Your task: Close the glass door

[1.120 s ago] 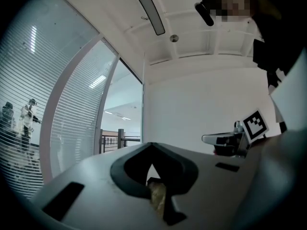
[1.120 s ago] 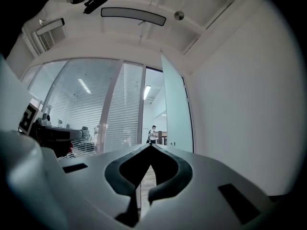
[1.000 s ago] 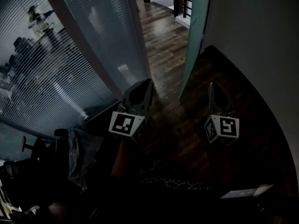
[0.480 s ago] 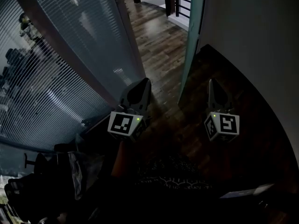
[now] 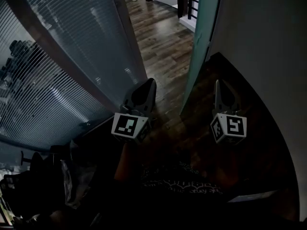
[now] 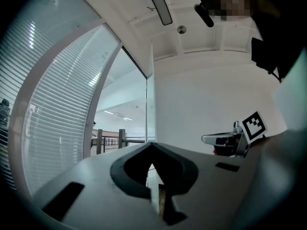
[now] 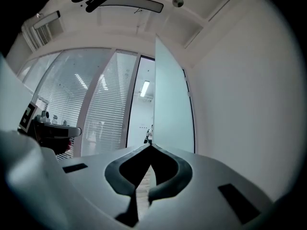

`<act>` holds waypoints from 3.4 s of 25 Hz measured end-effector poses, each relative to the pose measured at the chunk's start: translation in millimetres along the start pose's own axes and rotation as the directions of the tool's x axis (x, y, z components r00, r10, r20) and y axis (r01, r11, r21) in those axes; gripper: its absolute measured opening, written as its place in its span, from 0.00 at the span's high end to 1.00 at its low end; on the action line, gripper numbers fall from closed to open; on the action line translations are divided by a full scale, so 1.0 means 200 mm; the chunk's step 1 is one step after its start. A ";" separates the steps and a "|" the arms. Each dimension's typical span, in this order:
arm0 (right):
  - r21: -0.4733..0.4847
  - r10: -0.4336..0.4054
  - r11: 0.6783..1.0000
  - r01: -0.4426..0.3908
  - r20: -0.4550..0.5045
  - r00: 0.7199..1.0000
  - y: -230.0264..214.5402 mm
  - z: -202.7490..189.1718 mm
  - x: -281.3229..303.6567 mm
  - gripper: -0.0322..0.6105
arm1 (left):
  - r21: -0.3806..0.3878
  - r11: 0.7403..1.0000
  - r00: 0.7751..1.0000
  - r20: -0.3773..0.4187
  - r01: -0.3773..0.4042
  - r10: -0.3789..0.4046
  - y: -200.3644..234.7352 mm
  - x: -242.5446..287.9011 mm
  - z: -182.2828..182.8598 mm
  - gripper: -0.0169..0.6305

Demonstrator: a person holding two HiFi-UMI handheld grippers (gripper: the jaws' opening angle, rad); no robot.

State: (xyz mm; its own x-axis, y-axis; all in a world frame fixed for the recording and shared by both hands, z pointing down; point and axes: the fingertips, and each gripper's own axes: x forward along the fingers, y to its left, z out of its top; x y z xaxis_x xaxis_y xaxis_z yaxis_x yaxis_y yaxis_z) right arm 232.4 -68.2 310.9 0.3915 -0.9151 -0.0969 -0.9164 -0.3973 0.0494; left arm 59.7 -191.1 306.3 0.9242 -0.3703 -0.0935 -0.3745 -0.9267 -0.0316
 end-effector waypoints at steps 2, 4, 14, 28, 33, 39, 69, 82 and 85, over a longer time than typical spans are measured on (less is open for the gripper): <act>-0.003 0.021 1.000 -0.021 0.004 1.000 -0.07 0.00 0.08 0.95 | 0.003 1.000 1.000 0.007 -0.016 0.016 -0.01 0.10 0.00 0.98; -0.003 0.044 0.999 -0.044 0.000 0.999 -0.13 -0.02 0.16 0.95 | 0.005 1.000 0.999 0.012 -0.030 0.030 -0.02 0.19 0.00 0.98; 0.023 0.119 0.993 -0.118 -0.014 0.993 -0.27 -0.10 0.45 0.95 | 0.019 0.994 0.994 -0.018 -0.104 0.105 0.01 0.42 -0.05 0.98; 0.014 0.097 0.995 -0.097 -0.013 0.995 -0.25 -0.11 0.73 0.95 | 0.022 0.998 0.998 -0.012 -0.065 0.066 0.25 0.65 -0.05 0.98; 0.011 0.085 0.996 -0.085 -0.016 0.996 -0.25 -0.14 0.75 0.95 | 0.002 0.998 0.998 -0.007 -0.069 0.069 0.30 0.67 -0.07 0.98; 0.008 0.109 0.994 -0.109 -0.038 0.993 -0.31 -0.17 0.83 0.95 | 0.017 0.996 0.996 -0.012 -0.085 0.085 0.30 0.75 -0.07 0.98; 0.074 0.550 0.835 -0.545 -0.141 0.823 -0.25 -0.45 1.25 0.91 | 0.062 0.901 0.902 -0.037 -0.429 0.431 0.35 0.78 -0.14 0.98; 0.054 0.624 0.777 -0.628 -0.207 0.754 -0.20 -0.50 1.35 0.79 | 0.061 0.878 0.878 -0.033 -0.475 0.477 0.38 0.71 -0.11 0.98; 0.071 0.628 0.775 -0.628 -0.203 0.751 -0.20 -0.50 1.36 0.79 | 0.064 0.876 0.876 -0.040 -0.478 0.481 0.37 0.70 -0.13 0.98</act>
State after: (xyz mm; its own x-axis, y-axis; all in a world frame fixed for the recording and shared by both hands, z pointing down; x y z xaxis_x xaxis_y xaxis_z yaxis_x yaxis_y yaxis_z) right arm 383.9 -308.2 381.8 -0.2643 -0.9511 0.1601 -0.9618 0.2722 0.0289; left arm 163.4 -314.2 316.5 0.6325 -0.7724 -0.0577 -0.7746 -0.6308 -0.0464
